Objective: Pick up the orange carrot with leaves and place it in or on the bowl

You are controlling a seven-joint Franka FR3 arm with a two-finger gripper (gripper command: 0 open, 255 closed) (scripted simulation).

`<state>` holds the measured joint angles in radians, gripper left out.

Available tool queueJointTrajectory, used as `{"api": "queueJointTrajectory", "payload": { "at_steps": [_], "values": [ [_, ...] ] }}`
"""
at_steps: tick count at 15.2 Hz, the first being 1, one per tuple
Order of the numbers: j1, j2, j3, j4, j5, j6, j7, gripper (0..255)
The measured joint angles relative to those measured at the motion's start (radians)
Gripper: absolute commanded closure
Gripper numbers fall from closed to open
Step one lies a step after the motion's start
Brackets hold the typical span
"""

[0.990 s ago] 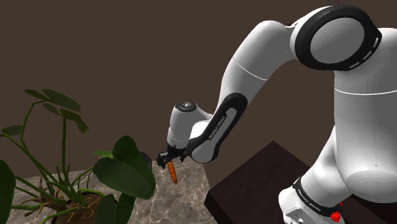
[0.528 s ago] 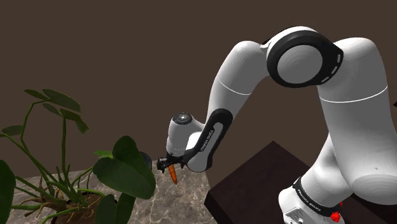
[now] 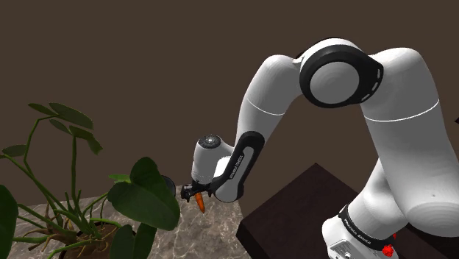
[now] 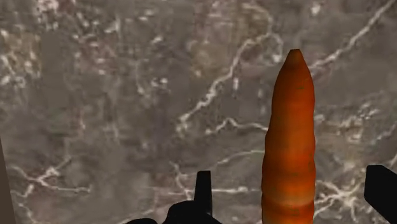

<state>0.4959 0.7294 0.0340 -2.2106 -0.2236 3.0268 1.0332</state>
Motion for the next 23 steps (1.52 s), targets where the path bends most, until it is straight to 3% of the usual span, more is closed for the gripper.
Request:
{"api": "queueJointTrajectory", "payload": {
  "at_steps": [2,3,14,23],
  "values": [
    [0.000,0.000,0.000,0.000,0.000,0.000,0.000,0],
    [0.000,0.000,0.000,0.000,0.000,0.000,0.000,255],
    [-0.004,-0.011,-0.002,-0.008,0.000,-0.010,-0.001,255],
    [-0.026,-0.133,0.032,-0.059,0.011,-0.076,-0.011,255]
  ]
}}
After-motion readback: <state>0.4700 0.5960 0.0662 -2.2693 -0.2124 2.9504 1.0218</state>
